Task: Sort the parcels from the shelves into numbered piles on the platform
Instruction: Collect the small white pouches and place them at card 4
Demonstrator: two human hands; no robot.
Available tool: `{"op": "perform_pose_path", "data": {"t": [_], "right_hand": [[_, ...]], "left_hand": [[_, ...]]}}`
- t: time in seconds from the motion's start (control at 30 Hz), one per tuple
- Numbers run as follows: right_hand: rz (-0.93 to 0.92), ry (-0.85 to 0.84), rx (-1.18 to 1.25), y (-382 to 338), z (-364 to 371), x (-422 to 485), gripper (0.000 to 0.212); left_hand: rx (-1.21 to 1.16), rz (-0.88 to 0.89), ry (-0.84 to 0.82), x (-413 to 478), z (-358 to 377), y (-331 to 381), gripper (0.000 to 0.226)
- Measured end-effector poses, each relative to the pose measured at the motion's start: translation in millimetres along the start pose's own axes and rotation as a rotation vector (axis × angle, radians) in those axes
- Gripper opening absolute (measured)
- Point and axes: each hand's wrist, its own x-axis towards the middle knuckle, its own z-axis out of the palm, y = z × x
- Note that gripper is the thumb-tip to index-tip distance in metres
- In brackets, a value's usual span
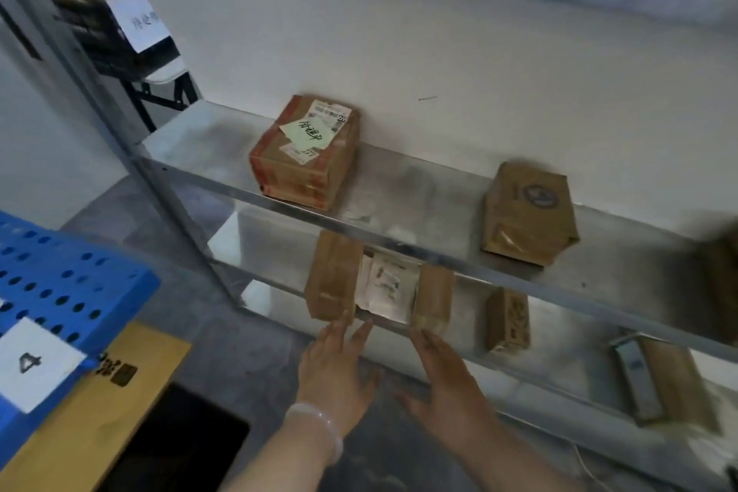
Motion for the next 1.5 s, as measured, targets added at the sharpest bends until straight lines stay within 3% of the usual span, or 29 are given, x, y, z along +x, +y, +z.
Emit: {"op": "perform_pose_path", "data": {"t": [0.33,0.67,0.83,0.93,1.1,1.3,1.5], "right_hand": [[0.058,-0.073,0.046,79,75,78,0.071],[0.189,-0.061,0.207,121,149,195,0.067],[0.257,-0.072,0.368,125,179,234,0.068],[0.343,-0.070,0.437,131,191,257,0.068],[0.438,-0.104,0.321,143,213,292,0.068],[0.415,-0.066,0.264,150,233,294,0.068],[0.416,-0.029,0.349,145,231,285,0.061]], "left_hand": [[0.034,0.024,-0.194,106,106,-12,0.071],[-0.122,0.009,-0.205,216,195,-74,0.073],[-0.181,-0.075,-0.113,244,217,-90,0.078],[-0.228,-0.059,-0.153,269,234,-96,0.076],[-0.406,-0.241,-0.125,314,257,-95,0.060],[-0.626,-0.382,-0.025,334,267,-84,0.079],[-0.817,-0.355,0.009,321,264,-83,0.072]]}}
